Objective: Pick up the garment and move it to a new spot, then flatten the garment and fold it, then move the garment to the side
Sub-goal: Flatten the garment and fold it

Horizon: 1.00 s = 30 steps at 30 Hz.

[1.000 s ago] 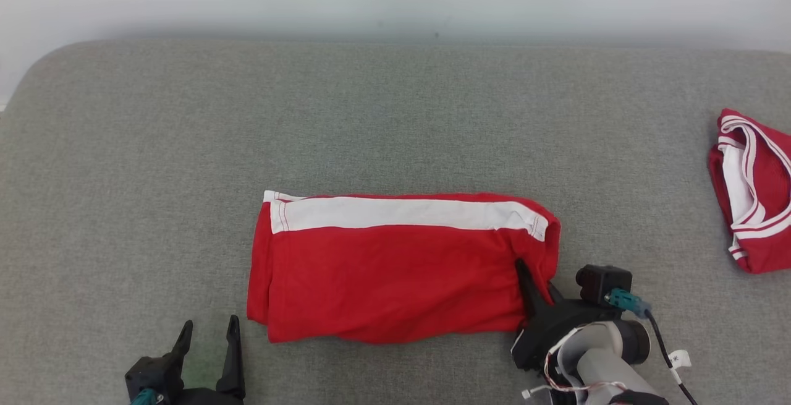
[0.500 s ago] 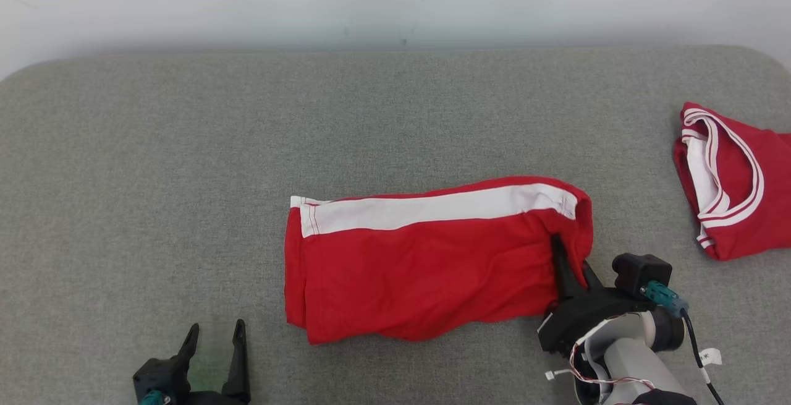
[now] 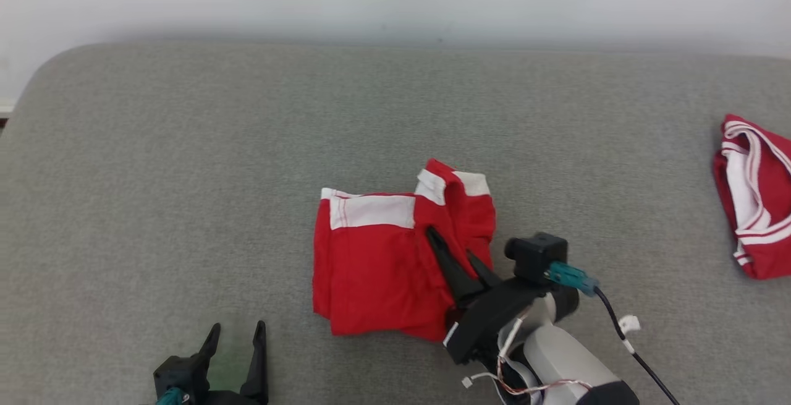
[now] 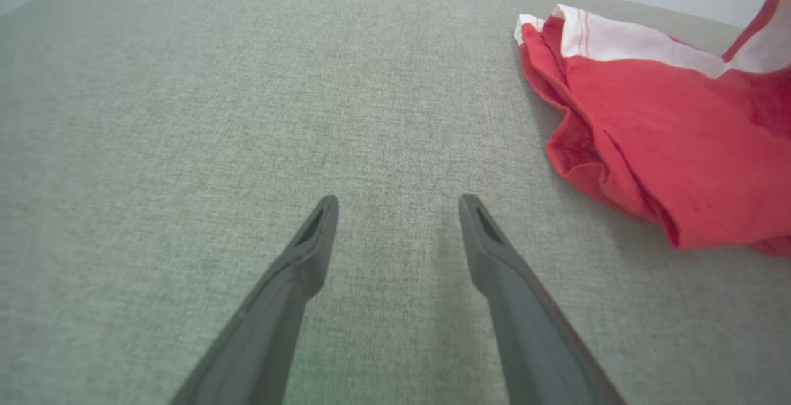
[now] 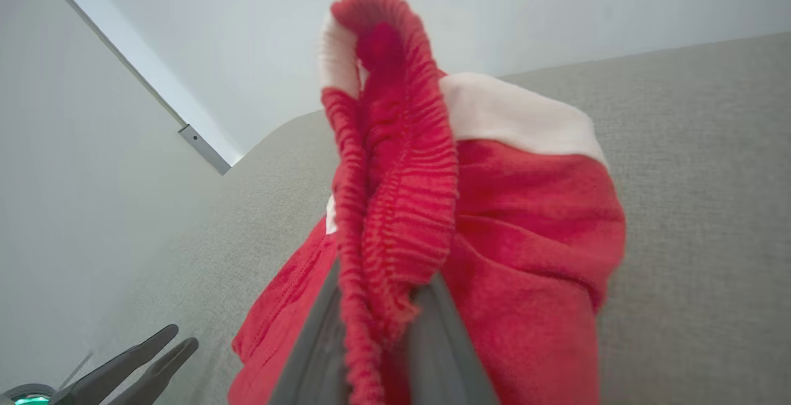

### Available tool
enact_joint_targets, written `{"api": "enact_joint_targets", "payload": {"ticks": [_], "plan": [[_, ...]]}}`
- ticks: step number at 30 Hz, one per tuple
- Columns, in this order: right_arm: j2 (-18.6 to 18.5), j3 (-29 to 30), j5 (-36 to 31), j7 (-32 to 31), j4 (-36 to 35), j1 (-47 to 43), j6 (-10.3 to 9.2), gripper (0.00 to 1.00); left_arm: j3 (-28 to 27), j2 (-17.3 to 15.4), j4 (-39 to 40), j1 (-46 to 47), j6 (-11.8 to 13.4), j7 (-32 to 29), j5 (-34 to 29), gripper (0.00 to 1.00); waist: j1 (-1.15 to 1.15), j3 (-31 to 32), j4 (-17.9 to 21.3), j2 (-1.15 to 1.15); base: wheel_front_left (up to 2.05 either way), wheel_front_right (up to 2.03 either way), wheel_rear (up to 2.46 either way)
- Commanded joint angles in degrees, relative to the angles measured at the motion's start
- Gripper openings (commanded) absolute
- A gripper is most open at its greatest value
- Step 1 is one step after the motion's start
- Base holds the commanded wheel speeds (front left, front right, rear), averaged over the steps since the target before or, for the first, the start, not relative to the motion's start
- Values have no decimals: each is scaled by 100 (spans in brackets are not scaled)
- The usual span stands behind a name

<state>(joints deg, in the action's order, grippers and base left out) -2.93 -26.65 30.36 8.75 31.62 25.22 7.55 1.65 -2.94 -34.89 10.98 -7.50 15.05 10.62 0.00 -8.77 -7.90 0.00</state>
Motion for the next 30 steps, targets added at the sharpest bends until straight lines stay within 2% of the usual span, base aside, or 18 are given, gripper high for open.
{"api": "enact_joint_targets", "payload": {"ticks": [1,8,9,10,11,12,17,22,24,27,30], "plan": [[3,-113,64,-33,-9,146,-14,0,51,5,-15,80,8,15,46,100,0,-62,-233,0,0,0,0],[4,-750,245,-55,445,681,-14,0,208,4,21,156,43,15,151,100,0,-163,-784,0,0,0,0],[6,-808,268,-7,535,743,-14,4,204,5,45,160,49,15,146,100,0,-173,-846,0,0,0,0],[1,-848,329,21,633,784,-14,38,209,5,67,155,42,15,154,100,0,-178,-903,0,0,0,0],[4,-879,377,78,723,822,-14,90,213,6,87,143,42,15,165,100,0,-181,-942,0,0,0,0],[2,-912,424,138,801,867,-14,100,225,6,108,126,41,15,166,100,0,-182,-976,0,0,0,0],[2,-1241,761,353,941,975,-14,100,173,5,236,37,82,15,169,100,0,-168,-952,0,0,0,0],[4,-1326,857,552,1101,1037,-14,100,100,4,414,-36,96,15,61,100,0,-114,-714,0,0,0,0],[4,-1246,856,599,1177,1025,-14,100,47,4,496,-41,100,15,26,100,0,-72,-594,0,0,0,0],[4,-1054,498,645,1367,1027,-14,100,-34,5,636,-71,101,15,-60,100,0,-14,-409,0,0,0,0],[5,-314,-7,639,1270,689,-14,100,-171,3,749,-175,107,15,-133,100,0,74,-140,0,0,0,0]]}}
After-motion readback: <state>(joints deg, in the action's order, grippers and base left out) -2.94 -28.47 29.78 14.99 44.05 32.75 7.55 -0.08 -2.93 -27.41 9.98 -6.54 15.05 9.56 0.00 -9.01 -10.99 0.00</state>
